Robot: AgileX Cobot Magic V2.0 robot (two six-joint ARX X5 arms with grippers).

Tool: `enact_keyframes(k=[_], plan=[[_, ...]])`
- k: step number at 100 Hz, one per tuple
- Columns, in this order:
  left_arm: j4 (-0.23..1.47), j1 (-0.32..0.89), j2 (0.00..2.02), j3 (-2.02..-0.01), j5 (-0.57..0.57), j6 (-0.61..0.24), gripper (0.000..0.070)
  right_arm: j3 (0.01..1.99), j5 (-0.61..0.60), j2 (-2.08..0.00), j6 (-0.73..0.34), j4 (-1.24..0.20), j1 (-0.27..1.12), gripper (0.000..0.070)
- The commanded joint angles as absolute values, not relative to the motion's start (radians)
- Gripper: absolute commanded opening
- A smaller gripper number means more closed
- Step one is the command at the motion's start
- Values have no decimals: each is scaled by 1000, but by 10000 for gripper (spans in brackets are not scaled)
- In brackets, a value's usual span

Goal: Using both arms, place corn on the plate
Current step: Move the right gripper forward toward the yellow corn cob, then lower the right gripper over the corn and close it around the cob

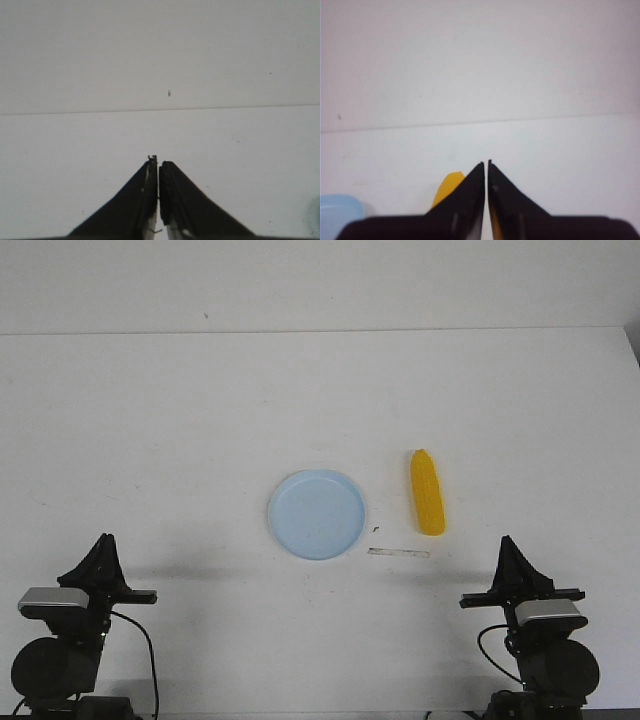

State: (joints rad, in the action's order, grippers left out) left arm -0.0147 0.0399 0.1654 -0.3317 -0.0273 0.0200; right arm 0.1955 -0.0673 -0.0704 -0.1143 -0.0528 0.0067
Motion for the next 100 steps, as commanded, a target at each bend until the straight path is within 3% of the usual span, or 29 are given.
enact_keyframes(k=[1, 32, 83, 100], plan=[[-28, 39, 168, -333, -29, 33, 14, 268, -73, -117, -134, -123, 7, 7], [-28, 39, 168, -333, -29, 33, 14, 511, -81, -405, -134, -316, 8, 7], [-28, 39, 168, -333, -29, 33, 14, 772, -100, -945, -176, -356, 96, 6], [-28, 39, 168, -333, -29, 33, 14, 931, 31, -1135, -230, -493, 145, 6]])
